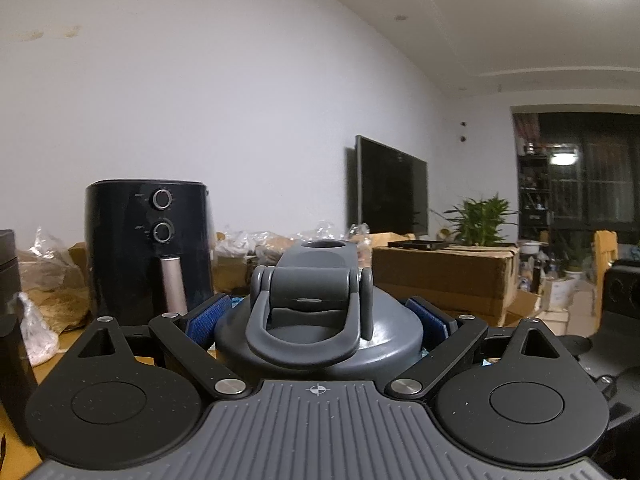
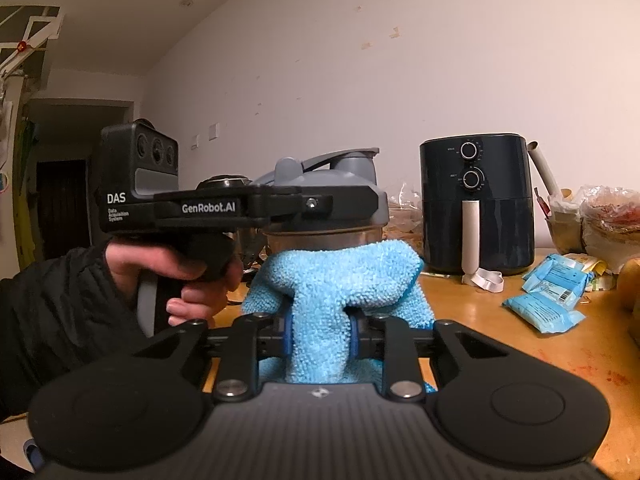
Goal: Clean container
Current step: 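Lower the bottle base back onto the cloth with the left tool, then twist the bottle base against the cloth with the left tool while the right tool holds it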
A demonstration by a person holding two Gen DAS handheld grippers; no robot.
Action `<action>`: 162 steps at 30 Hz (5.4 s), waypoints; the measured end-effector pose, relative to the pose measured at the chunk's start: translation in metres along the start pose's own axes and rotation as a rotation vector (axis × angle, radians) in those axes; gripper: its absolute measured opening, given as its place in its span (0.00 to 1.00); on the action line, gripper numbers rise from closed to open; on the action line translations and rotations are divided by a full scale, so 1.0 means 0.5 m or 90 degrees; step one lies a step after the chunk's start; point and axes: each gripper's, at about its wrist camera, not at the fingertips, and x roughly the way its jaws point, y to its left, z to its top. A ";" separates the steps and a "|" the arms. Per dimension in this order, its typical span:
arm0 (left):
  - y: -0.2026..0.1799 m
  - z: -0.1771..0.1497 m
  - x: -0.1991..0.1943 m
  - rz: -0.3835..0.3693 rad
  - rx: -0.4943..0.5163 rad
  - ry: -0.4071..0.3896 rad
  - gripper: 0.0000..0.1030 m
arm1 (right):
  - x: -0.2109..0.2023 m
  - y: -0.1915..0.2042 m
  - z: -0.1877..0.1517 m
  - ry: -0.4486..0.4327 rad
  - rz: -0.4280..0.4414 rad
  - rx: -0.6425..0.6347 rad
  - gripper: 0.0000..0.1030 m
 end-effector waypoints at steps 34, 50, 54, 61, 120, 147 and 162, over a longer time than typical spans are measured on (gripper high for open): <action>-0.107 0.026 0.038 0.336 -0.028 0.000 1.00 | -0.044 -0.010 -0.007 -0.002 -0.022 0.017 0.23; -0.138 0.027 0.070 0.434 -0.042 0.032 1.00 | -0.040 -0.010 -0.013 0.003 -0.024 0.021 0.24; -0.145 0.028 0.081 0.469 -0.047 0.032 1.00 | -0.039 -0.014 -0.014 0.004 -0.028 0.024 0.25; -0.158 0.032 0.091 0.524 -0.062 0.023 1.00 | -0.040 -0.018 -0.016 0.005 -0.031 0.027 0.25; -0.015 0.004 0.021 0.036 -0.023 0.028 0.92 | -0.027 -0.003 -0.017 0.020 -0.017 0.026 0.25; 0.061 -0.011 0.020 -0.210 -0.001 0.021 0.92 | -0.015 0.012 -0.018 0.036 -0.009 0.023 0.25; 0.063 -0.011 0.027 -0.212 -0.002 0.022 0.92 | 0.006 0.010 -0.006 0.032 -0.001 0.014 0.25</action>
